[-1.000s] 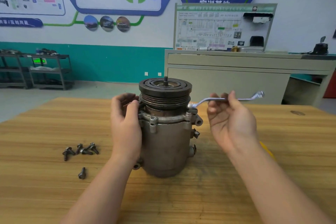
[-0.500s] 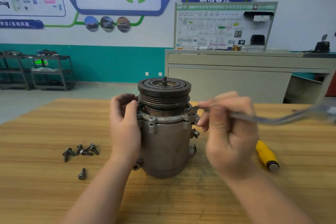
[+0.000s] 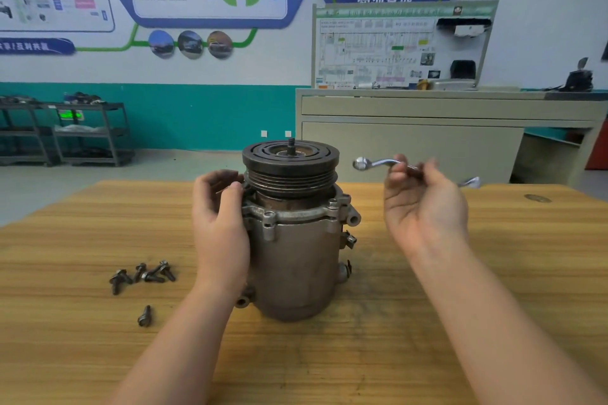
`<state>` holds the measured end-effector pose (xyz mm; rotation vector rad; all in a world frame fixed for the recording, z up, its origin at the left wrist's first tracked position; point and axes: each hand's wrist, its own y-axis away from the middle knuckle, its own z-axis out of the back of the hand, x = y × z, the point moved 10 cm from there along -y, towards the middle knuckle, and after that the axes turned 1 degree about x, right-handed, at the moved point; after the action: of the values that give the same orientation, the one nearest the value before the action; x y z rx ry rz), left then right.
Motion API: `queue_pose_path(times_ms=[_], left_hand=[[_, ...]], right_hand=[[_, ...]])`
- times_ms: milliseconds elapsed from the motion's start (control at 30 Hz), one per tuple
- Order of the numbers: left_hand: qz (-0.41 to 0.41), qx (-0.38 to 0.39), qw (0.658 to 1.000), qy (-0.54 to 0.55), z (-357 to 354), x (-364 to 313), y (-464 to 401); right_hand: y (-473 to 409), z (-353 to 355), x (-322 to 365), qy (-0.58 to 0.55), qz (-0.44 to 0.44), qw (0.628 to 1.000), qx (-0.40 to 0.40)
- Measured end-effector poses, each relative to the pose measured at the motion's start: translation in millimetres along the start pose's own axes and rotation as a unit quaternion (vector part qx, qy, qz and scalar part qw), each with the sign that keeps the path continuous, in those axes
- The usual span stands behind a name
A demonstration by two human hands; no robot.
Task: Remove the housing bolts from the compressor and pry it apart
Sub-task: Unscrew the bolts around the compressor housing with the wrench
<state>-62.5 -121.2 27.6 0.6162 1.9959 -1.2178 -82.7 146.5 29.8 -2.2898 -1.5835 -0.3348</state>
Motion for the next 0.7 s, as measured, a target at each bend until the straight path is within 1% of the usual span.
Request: queue_pose_path(times_ms=[67, 133, 233, 267, 300, 333, 400, 433, 467, 500, 533, 567, 600, 633, 667, 700], left_hand=[[-0.002, -0.001, 1.000, -0.002, 0, 0, 0], [-0.004, -0.002, 1.000, -0.005, 0, -1, -1], [-0.005, 0.000, 1.000, -0.004, 0, -1, 0], [-0.005, 0.001, 1.000, -0.004, 0, -1, 0], [-0.006, 0.002, 1.000, -0.006, 0, -1, 0], [-0.008, 0.002, 1.000, -0.007, 1, -1, 0], [-0.007, 0.001, 1.000, -0.007, 1, -1, 0], [-0.007, 0.000, 1.000, -0.005, 0, -1, 0], [-0.008, -0.001, 1.000, -0.004, 0, -1, 0], [-0.009, -0.001, 1.000, -0.003, 0, -1, 0], [-0.008, 0.000, 1.000, -0.003, 0, -1, 0], [-0.007, 0.002, 1.000, -0.003, 0, -1, 0], [-0.006, 0.004, 1.000, -0.002, 0, 0, 0], [-0.006, 0.004, 1.000, -0.002, 0, -1, 0], [-0.006, 0.003, 1.000, -0.001, 0, -1, -1], [-0.007, 0.002, 1.000, 0.001, 0, -1, -1]], right_hand=[[10, -8, 22, 0.110, 0.108, 0.988, 0.025], [27, -21, 33, 0.196, 0.209, 0.956, 0.064], [56, -43, 34, 0.266, 0.299, 0.906, 0.140], [67, -50, 35, 0.289, 0.333, 0.881, 0.172], [80, -59, 35, 0.316, 0.375, 0.845, 0.212], [95, -69, 33, 0.345, 0.419, 0.799, 0.259], [123, -81, 22, 0.394, 0.492, 0.695, 0.347], [134, -84, 16, 0.412, 0.525, 0.645, 0.372], [143, -84, 11, 0.424, 0.556, 0.603, 0.384], [147, -83, 8, 0.428, 0.574, 0.583, 0.384], [146, -81, 8, 0.420, 0.572, 0.595, 0.377], [139, -77, 11, 0.396, 0.551, 0.638, 0.363], [128, -71, 18, 0.356, 0.520, 0.699, 0.338], [112, -63, 25, 0.312, 0.479, 0.767, 0.292], [91, -52, 29, 0.274, 0.422, 0.834, 0.228], [68, -39, 26, 0.242, 0.345, 0.892, 0.164]])
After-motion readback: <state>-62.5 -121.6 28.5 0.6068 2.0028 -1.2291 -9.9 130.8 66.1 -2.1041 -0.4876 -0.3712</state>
